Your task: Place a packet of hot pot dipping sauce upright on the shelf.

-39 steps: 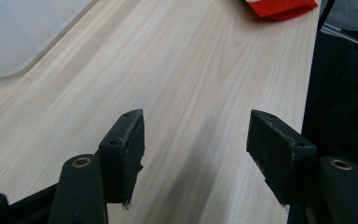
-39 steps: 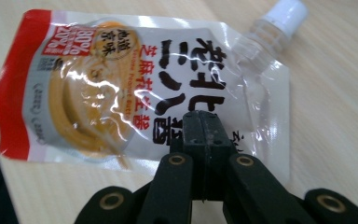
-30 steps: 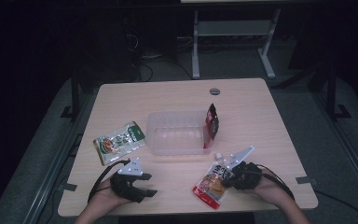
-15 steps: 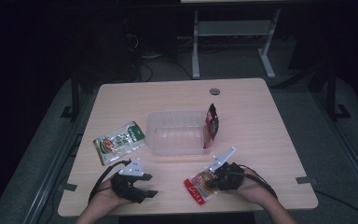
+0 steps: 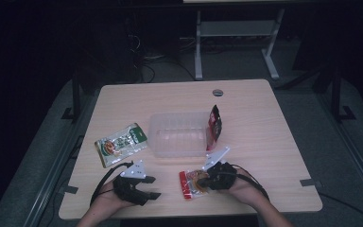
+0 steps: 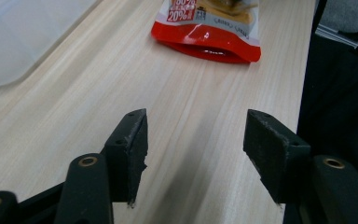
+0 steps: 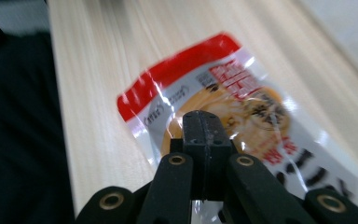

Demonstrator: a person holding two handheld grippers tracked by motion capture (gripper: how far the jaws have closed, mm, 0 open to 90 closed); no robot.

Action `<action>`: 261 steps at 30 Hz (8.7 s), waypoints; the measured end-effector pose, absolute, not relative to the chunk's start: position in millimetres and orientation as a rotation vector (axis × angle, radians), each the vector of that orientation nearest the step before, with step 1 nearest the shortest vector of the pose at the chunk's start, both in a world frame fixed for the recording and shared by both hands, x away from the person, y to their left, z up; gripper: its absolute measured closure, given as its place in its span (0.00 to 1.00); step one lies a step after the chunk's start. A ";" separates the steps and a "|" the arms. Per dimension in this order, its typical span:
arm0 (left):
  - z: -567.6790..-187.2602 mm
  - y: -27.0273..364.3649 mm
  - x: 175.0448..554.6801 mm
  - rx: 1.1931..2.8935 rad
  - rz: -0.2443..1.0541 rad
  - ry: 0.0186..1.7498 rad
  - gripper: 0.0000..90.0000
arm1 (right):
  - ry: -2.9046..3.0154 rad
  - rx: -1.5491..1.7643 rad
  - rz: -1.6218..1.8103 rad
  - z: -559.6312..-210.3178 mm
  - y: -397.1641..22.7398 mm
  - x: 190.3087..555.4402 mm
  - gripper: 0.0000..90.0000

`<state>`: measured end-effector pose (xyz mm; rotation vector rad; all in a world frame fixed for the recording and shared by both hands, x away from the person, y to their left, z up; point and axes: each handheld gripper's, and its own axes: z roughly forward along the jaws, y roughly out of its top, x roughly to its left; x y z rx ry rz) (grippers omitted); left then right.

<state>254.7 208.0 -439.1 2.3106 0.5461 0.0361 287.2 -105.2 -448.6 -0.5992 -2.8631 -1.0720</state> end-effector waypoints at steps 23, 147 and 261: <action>-419.7 151.7 272.8 2.309 0.070 0.448 1.00 | -2.722 -1.085 -1.189 -432.1 -193.8 274.1 0.53; -439.0 144.2 280.9 2.298 -0.009 0.418 0.73 | -2.344 -0.622 -1.652 -401.3 -150.8 277.0 1.00; -447.6 232.4 254.8 2.318 -0.005 0.645 0.32 | -2.495 -0.752 -1.617 -375.9 -15.2 432.7 0.99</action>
